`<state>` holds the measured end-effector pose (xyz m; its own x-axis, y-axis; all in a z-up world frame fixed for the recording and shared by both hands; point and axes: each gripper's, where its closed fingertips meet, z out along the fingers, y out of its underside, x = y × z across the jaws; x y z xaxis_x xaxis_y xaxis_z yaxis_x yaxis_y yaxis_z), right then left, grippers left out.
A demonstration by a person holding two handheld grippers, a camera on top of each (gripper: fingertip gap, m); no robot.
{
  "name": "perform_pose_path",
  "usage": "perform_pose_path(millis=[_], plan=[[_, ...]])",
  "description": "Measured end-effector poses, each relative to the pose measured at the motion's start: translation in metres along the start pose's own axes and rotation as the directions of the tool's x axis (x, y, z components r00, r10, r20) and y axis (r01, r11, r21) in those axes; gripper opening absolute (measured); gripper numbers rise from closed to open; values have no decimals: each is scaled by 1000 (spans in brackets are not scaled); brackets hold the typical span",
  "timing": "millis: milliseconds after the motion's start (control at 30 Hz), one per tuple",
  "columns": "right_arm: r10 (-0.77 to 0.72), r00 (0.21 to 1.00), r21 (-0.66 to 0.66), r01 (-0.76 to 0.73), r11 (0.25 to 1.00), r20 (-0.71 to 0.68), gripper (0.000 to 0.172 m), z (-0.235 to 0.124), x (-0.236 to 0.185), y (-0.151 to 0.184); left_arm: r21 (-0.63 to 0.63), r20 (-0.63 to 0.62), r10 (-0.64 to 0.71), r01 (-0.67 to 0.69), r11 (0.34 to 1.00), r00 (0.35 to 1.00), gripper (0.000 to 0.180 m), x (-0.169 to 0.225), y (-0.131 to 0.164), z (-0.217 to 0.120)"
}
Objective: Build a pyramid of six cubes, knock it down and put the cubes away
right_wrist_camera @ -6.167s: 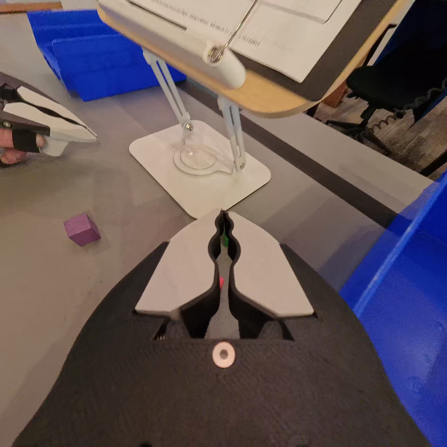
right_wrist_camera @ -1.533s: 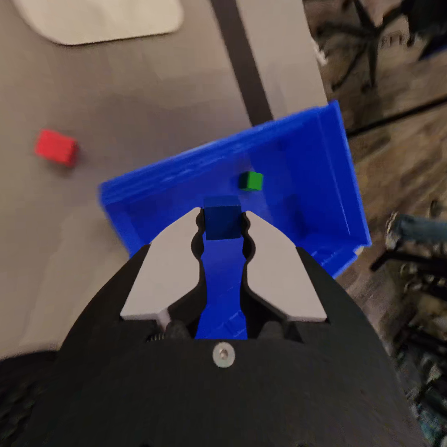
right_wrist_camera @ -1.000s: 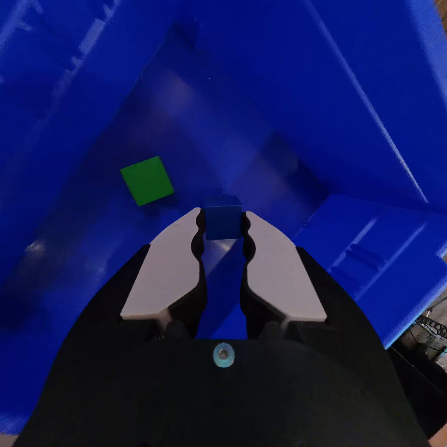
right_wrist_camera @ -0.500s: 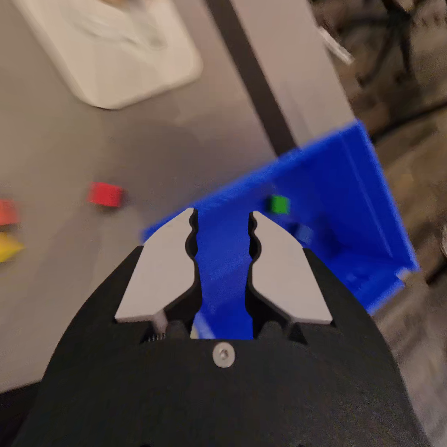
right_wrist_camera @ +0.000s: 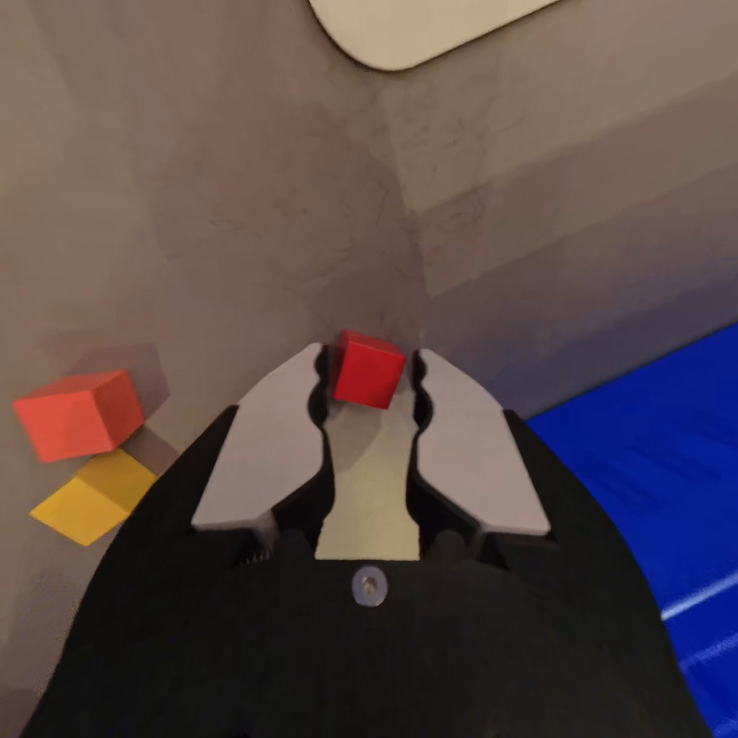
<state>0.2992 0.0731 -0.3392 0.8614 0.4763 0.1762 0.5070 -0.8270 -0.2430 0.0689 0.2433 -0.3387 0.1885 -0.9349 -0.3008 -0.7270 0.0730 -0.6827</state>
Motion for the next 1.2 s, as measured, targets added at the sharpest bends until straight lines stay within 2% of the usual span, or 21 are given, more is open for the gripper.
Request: perform_pose_path(millis=[33,133,233,367,433,500,633,733,833,900,933,1067,1133,1200], plan=[[-2,1000,14,2,1000,13,31,1,-2,-3,0,-3,-1,1,1000,1000,0,0,0,0],[-31,998,16,31,999,45,30,-4,-9,-4,0,-12,-3,3,1000,1000,0,1,0,0],[-29,998,123,23,992,48,30,-40,-4,-14,2,-17,-2,2,1000,1000,0,1,0,0],[118,989,298,-86,951,-91,30,-117,65,-13,1,-20,-4,4,1000,1000,0,2,0,0],[215,966,316,-161,935,-144,30,-131,110,1,0,-23,-7,7,1000,1000,0,2,0,0],[287,947,288,-237,928,-146,30,-121,145,16,1,-21,-7,7,1000,1000,0,1,0,0],[349,932,132,-335,933,-101,30,-56,180,43,2,-15,-1,1,1000,1000,0,1,0,0],[372,926,67,-368,928,-61,30,-16,186,50,2,-15,0,0,1000,1000,0,1,0,0],[397,917,50,-394,918,-47,31,7,190,53,1,-21,-4,4,1000,1000,0,1,0,0],[404,911,56,-401,914,-81,53,6,196,55,1,-24,-6,6,1000,1000,0,1,0,0],[402,909,72,-396,915,-108,59,-2,199,55,1,-26,-6,6,1000,1000,0,2,0,0],[357,919,220,-319,922,-166,47,-74,184,39,1,-37,-9,9,1000,999,0,2,0,0],[273,951,323,-216,922,-142,41,-118,145,19,0,-40,-12,12,1000,999,0,2,0,0],[125,990,371,-90,924,-70,38,-144,84,2,0,-43,-15,15,1000,999,0,2,0,0]])
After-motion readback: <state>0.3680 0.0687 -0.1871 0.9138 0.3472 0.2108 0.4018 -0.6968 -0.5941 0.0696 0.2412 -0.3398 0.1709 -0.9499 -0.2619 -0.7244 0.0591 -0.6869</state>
